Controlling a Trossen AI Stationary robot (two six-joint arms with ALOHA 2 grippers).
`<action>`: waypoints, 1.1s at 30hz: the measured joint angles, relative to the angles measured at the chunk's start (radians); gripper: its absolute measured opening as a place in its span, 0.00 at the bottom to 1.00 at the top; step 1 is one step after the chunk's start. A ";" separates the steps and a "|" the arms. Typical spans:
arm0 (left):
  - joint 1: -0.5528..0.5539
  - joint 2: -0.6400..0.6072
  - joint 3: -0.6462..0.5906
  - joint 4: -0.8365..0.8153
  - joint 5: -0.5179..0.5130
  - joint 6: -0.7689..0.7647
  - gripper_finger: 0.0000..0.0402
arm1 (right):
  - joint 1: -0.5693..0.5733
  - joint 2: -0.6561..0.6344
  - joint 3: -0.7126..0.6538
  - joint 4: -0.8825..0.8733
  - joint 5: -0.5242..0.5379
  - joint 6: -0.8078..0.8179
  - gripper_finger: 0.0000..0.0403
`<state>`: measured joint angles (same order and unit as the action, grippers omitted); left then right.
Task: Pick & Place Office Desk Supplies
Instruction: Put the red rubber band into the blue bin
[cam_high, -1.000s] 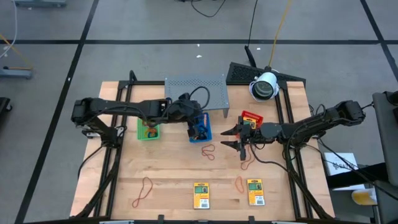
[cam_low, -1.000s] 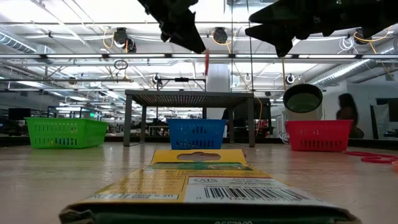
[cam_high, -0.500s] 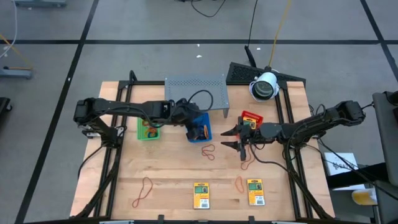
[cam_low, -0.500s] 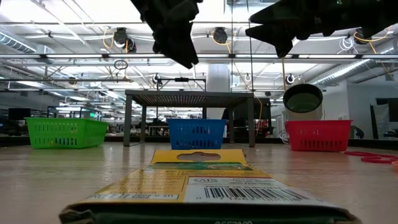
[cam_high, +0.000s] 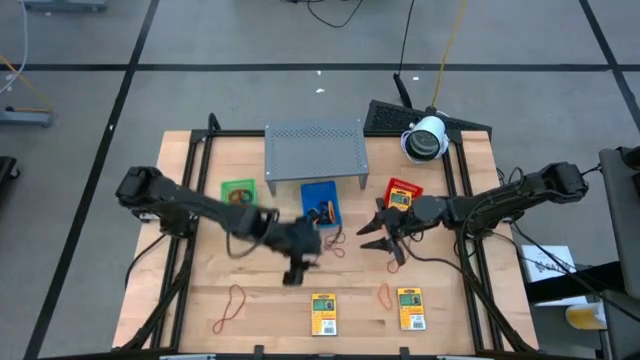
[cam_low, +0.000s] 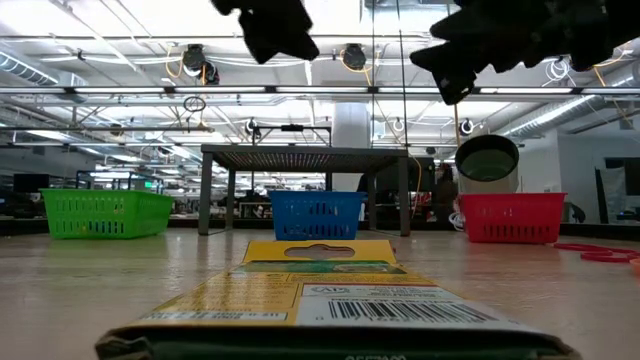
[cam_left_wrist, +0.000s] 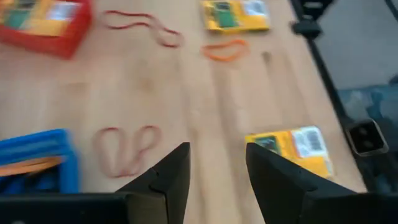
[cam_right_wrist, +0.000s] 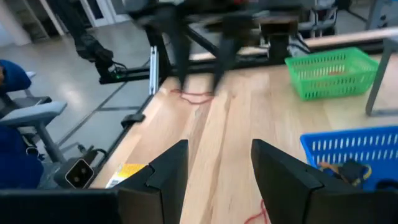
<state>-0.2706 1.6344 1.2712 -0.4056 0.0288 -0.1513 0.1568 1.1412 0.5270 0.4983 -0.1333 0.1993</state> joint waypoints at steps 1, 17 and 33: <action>-0.028 0.009 -0.023 0.052 -0.014 -0.001 0.41 | 0.007 0.001 0.000 -0.013 0.003 0.008 0.41; -0.338 0.019 -0.298 0.508 -0.203 -0.314 0.38 | 0.356 0.101 0.000 -0.041 0.403 0.238 0.41; -0.602 0.019 -0.312 0.056 -0.104 -1.223 0.38 | 0.360 0.163 0.000 0.165 0.421 0.217 0.41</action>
<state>-0.8722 1.6531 0.9592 -0.3498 -0.0749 -1.3743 0.5167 1.3045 0.5266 0.6637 0.2874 0.4161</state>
